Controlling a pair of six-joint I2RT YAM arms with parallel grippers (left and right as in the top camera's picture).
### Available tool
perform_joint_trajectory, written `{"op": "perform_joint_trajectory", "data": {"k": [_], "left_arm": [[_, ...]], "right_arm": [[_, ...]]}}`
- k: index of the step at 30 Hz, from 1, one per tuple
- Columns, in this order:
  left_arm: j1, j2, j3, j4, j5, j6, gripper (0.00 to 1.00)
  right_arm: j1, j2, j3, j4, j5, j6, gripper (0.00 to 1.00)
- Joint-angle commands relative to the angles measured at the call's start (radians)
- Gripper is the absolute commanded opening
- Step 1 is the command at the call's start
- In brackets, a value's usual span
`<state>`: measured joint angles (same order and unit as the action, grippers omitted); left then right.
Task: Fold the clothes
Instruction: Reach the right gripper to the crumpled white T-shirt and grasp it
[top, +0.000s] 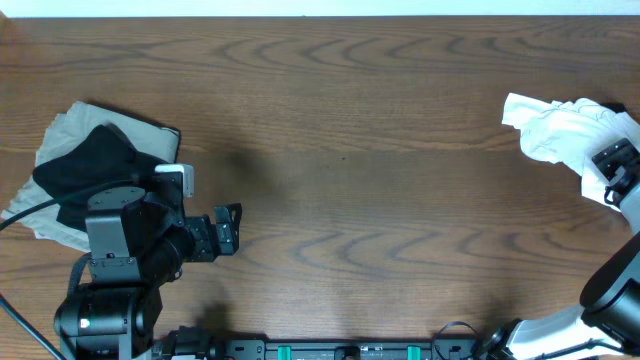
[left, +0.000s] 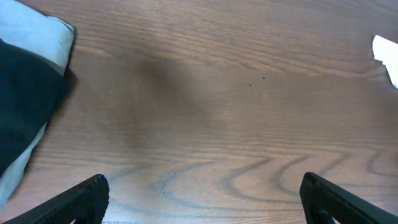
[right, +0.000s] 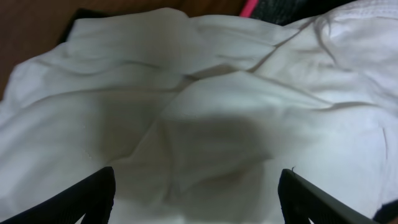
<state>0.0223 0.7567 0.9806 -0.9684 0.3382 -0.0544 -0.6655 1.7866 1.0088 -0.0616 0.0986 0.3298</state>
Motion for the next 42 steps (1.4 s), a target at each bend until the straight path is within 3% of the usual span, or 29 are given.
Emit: {"op": "perform_joint_trajectory", "data": {"k": [1,10,11,15,25,31,35,42], "left_arm": [[-0.003,0.001,0.018,0.0,0.01,0.01,0.98],[-0.003,0.001,0.018,0.0,0.01,0.009,0.98],[-0.003,0.001,0.018,0.0,0.01,0.01,0.98],[-0.003,0.001,0.018,0.0,0.01,0.01,0.98],[-0.003,0.001,0.018,0.0,0.01,0.009,0.98],[-0.003,0.001,0.018,0.0,0.01,0.009,0.98],[-0.003,0.001,0.018,0.0,0.01,0.009,0.98],[-0.003,0.001,0.018,0.0,0.01,0.009,0.98]], "right_arm": [[-0.029,0.033,0.01,0.033,0.002,0.014,0.81],[-0.048,0.078,0.01,0.082,0.012,0.016,0.7],[-0.05,0.079,0.01,0.082,0.016,0.03,0.64],[-0.055,0.079,0.01,0.087,0.025,0.064,0.01],[-0.053,0.045,0.01,0.06,0.015,0.058,0.01],[-0.024,-0.071,0.01,0.058,-0.026,0.044,0.01],[0.0,-0.141,0.01,0.066,0.053,0.029,0.01],[-0.016,-0.098,0.01,0.047,0.062,0.029,0.01]]}}
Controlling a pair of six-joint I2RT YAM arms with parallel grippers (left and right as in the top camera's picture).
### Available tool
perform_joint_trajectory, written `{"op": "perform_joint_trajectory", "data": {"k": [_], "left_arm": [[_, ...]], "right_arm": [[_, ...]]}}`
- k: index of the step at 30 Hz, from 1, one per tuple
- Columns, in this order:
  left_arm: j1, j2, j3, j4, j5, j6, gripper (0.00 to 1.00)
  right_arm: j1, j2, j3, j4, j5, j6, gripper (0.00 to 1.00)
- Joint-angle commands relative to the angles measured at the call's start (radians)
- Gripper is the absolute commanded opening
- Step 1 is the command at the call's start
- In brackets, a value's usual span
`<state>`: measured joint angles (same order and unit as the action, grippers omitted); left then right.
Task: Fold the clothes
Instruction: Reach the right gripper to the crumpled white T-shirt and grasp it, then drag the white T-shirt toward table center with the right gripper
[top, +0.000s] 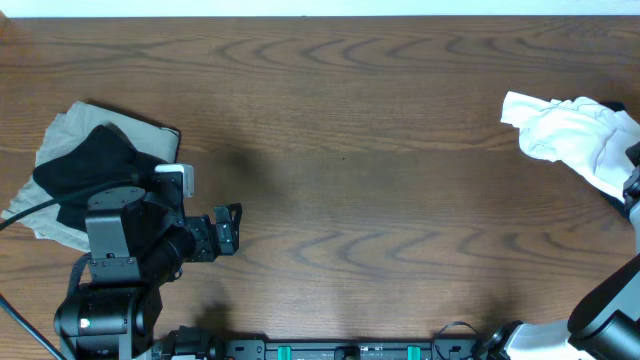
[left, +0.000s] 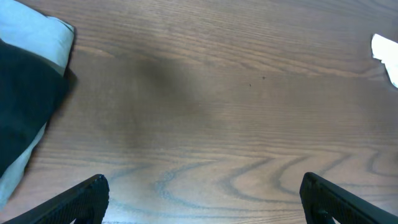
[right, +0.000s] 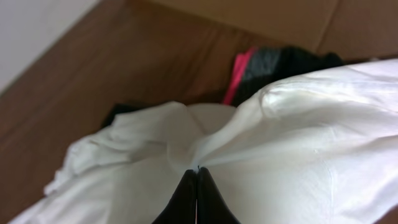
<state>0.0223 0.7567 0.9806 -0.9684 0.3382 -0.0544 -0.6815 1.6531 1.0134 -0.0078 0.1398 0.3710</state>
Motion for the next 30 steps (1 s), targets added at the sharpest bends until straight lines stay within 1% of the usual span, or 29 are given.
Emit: {"op": "perform_joint_trajectory", "data": {"k": [1,4,7,11,14,19,24,28,30], "left_arm": [[-0.003,0.001,0.018,0.0,0.01,0.009,0.98],[-0.003,0.001,0.018,0.0,0.01,0.009,0.98],[-0.003,0.001,0.018,0.0,0.01,0.01,0.98],[-0.003,0.001,0.018,0.0,0.01,0.009,0.98],[-0.003,0.001,0.018,0.001,0.01,0.009,0.98],[-0.003,0.001,0.018,0.012,0.01,0.009,0.98],[-0.003,0.001,0.018,0.007,0.01,0.009,0.98],[-0.003,0.001,0.018,0.003,0.01,0.009,0.98],[-0.003,0.001,0.018,0.003,0.01,0.009,0.98]], "right_arm": [[0.0,0.048,0.005,-0.01,0.021,-0.013,0.01],[0.001,0.07,0.005,-0.011,0.006,-0.012,0.01],[0.008,0.068,0.005,-0.008,-0.055,-0.012,0.01],[0.054,0.024,0.012,-0.007,-0.268,-0.013,0.01],[0.135,-0.043,0.019,-0.017,-0.396,-0.035,0.01],[0.379,-0.2,0.023,-0.083,-0.39,-0.078,0.01],[0.716,-0.358,0.023,-0.086,-0.264,-0.08,0.01],[0.953,-0.406,0.023,-0.074,-0.158,-0.08,0.01],[1.056,-0.404,0.023,-0.08,-0.155,-0.08,0.01]]}}
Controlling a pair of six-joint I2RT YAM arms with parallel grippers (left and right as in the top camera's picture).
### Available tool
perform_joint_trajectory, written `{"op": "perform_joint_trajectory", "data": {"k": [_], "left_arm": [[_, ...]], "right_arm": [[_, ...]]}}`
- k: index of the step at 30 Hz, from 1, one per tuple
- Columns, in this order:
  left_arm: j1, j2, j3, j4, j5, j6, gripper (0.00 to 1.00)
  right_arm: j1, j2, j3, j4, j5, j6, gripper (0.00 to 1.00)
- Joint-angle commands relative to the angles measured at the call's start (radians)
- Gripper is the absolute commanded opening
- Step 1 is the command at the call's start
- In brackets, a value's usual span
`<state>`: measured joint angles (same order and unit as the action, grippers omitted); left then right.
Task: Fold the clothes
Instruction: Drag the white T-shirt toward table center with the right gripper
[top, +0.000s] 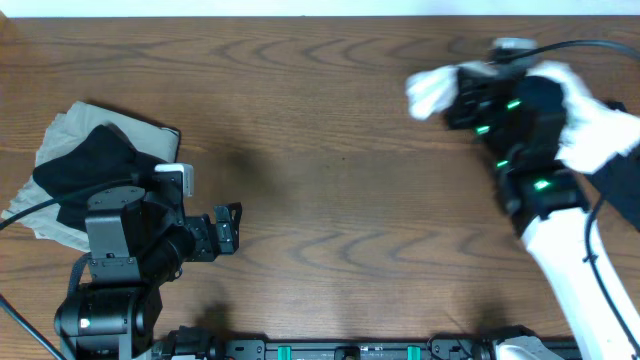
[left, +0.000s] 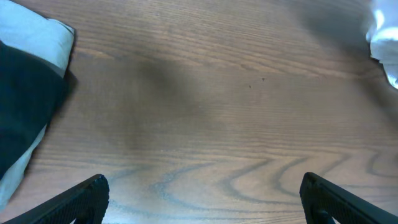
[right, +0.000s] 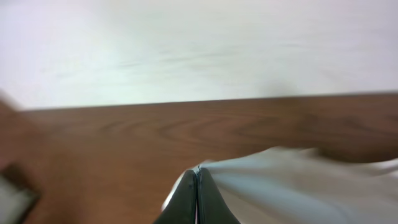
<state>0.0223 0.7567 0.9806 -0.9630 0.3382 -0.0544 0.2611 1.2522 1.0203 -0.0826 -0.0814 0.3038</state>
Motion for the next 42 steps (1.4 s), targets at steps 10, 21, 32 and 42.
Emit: {"op": "perform_joint_trajectory", "data": {"k": [10,21,32,42], "left_arm": [[-0.003,0.001,0.014,-0.017,0.01,0.009,0.98],[-0.003,0.001,0.003,-0.027,0.014,0.009,0.98],[-0.032,0.071,-0.037,-0.02,0.097,0.016,0.98],[-0.315,0.376,-0.063,0.106,-0.01,0.006,0.98]], "right_arm": [[0.424,0.066,0.016,-0.094,0.021,-0.167,0.01],[0.472,0.064,0.016,-0.077,0.114,-0.193,0.59],[0.317,-0.115,0.016,-0.263,0.303,-0.082,0.69],[-0.012,-0.132,0.016,-0.637,0.247,0.196,0.72]]}}
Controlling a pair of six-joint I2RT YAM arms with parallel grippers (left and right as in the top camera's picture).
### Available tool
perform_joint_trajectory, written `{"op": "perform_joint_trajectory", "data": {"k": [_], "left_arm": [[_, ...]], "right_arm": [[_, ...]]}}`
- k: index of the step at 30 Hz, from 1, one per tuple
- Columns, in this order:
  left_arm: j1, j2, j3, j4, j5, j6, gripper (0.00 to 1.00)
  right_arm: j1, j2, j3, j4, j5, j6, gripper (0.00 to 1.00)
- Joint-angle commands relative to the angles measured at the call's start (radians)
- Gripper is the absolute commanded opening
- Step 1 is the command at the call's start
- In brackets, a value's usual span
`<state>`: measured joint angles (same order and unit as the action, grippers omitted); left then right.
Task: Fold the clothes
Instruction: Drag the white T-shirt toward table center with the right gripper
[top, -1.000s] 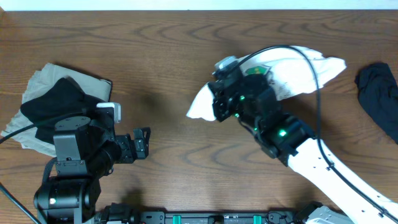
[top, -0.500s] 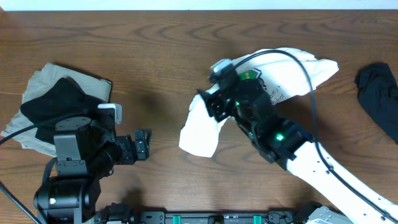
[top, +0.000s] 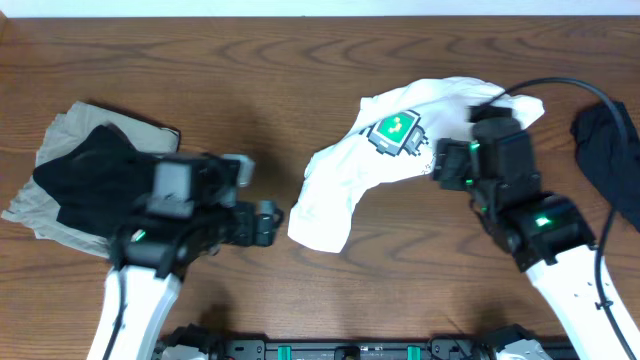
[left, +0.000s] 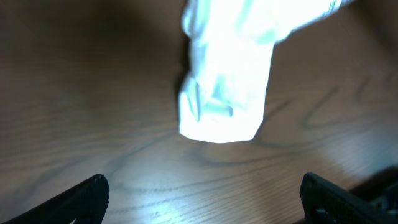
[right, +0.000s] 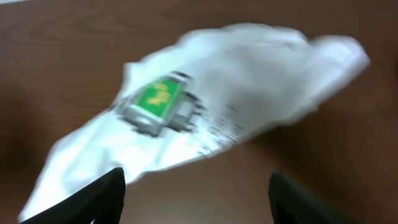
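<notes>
A white T-shirt (top: 400, 150) with a green print (top: 392, 128) lies crumpled across the middle of the wooden table; the print (right: 158, 96) also shows in the right wrist view. My right gripper (top: 440, 165) hovers open just right of the print, its fingers (right: 93, 199) empty and wide apart over bare wood. My left gripper (top: 266, 214) is open beside the shirt's lower left end (left: 227, 81), with nothing between its fingers (left: 81, 199).
A stack of beige and black clothes (top: 85, 175) sits at the left edge of the table. A dark garment (top: 608, 150) lies at the right edge. Bare wood (top: 300, 60) runs along the far side.
The white shirt, then held up over the right side in my shut right gripper, now lies across the middle and that gripper is open. My left arm has reached toward the shirt's left end.
My right gripper was open over the white shirt heaped at the right edge, then shut on it there. Then it held the shirt up further in over the table. Now the shirt lies in the middle, released. The left arm stayed still until this moment.
</notes>
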<state>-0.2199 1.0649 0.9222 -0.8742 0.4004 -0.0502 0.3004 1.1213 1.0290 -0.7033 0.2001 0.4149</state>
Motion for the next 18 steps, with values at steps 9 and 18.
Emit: {"op": "perform_joint_trajectory", "data": {"k": [9,18], "left_arm": [[-0.323,0.389,-0.004,0.139,-0.208,-0.105,0.98],[-0.472,0.605,-0.004,0.296,-0.349,-0.284,0.98]], "right_arm": [[-0.113,-0.001,0.006,-0.08,-0.035,0.074,0.73],[-0.113,-0.001,0.006,-0.09,-0.035,0.074,0.73]]}}
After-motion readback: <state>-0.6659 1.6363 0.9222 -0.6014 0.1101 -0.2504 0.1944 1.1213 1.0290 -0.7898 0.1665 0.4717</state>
